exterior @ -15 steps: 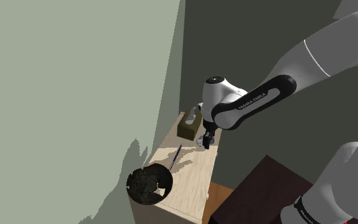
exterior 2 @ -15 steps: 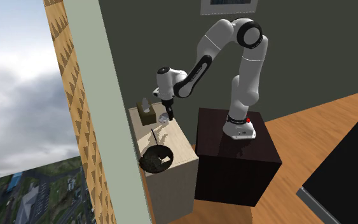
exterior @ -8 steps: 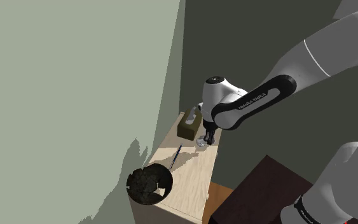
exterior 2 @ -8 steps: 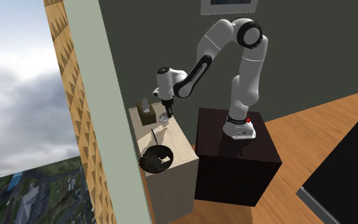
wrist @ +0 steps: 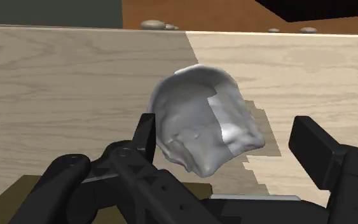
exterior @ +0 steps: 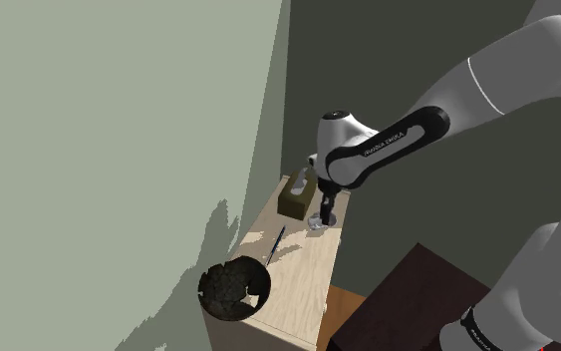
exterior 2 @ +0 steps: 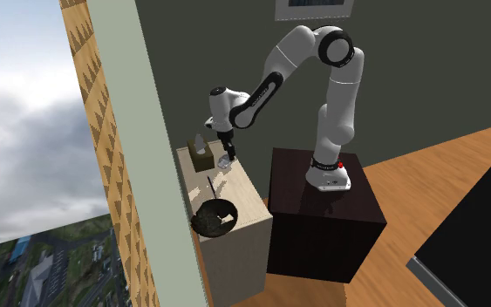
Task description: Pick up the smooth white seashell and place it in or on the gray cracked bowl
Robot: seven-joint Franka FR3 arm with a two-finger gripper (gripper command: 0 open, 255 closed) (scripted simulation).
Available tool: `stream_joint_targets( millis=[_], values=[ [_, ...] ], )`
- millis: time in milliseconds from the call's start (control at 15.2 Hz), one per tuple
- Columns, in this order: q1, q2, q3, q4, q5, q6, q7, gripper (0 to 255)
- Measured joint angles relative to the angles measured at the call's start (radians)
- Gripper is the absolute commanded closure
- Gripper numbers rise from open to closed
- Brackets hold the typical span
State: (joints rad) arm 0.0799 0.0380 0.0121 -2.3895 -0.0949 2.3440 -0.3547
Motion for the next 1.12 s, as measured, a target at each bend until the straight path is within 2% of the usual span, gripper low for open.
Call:
stream_joint_targets(
  millis=[198, 330, 792, 1122],
  values=[
    [-0.042, 0.092, -0.018, 0.155, 0.065, -0.109, -0.292, 0],
    [-0.060, 0.134, -0.019, 0.219, 0.084, -0.152, -0.403, 0],
    [-0.068, 0.193, -0.018, 0.202, 0.091, -0.086, -0.443, 0],
    [-0.068, 0.199, -0.018, 0.196, 0.091, -0.074, -0.444, 0]
  ],
)
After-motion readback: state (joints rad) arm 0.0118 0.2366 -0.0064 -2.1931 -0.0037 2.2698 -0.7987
